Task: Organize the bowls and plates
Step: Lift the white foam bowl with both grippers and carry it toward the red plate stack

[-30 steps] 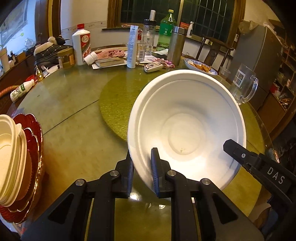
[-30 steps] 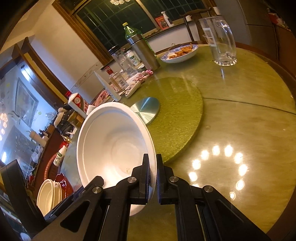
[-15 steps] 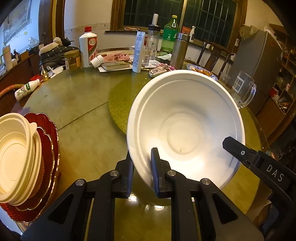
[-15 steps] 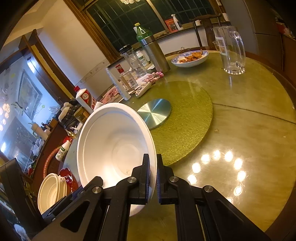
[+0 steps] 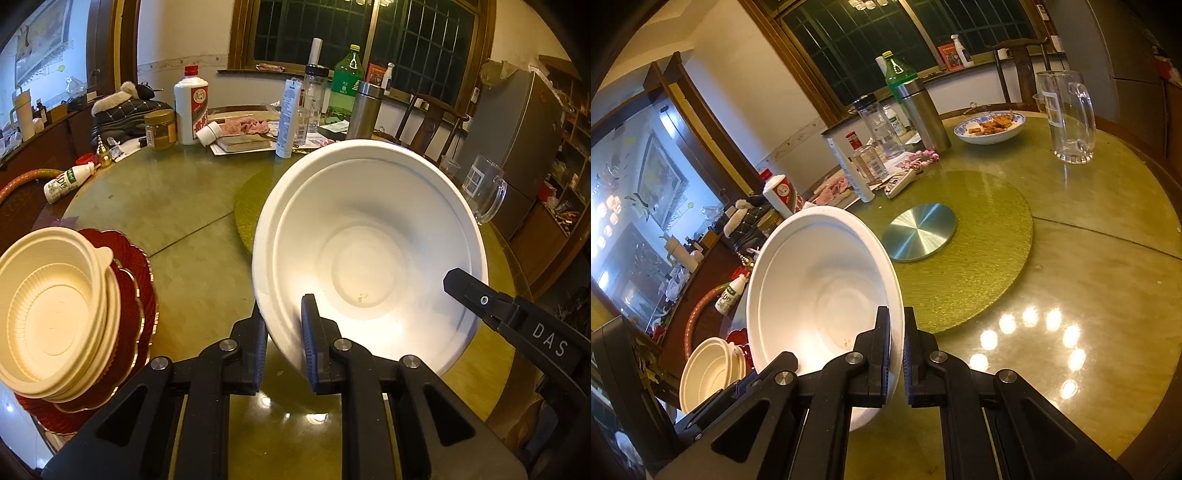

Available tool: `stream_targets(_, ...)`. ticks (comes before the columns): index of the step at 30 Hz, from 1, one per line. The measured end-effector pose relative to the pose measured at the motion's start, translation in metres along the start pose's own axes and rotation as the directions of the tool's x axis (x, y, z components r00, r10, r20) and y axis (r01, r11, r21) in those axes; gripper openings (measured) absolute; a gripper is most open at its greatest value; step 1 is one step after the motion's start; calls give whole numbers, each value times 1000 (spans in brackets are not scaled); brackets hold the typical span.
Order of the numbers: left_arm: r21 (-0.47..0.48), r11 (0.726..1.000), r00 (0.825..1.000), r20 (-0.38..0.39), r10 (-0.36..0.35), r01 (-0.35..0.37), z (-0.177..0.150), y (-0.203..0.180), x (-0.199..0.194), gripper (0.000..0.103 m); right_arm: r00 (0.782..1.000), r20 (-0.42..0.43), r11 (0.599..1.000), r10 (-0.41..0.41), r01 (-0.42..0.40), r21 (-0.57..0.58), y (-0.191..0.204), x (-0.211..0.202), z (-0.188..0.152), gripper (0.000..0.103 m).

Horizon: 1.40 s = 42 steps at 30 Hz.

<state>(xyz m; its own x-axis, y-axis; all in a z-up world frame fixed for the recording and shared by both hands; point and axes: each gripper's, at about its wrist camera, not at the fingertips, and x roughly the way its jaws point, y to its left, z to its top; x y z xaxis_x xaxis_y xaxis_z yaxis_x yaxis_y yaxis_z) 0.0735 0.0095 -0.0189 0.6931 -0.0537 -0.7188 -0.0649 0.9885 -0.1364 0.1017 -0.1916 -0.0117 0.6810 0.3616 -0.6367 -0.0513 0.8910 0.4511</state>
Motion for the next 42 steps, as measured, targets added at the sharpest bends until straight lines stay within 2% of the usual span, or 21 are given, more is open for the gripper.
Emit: stream_targets(42,-120,988,989,105,108,-96,2,91,-67,15,985,-36,968,171,-175,-183,116,-8,-9,6)
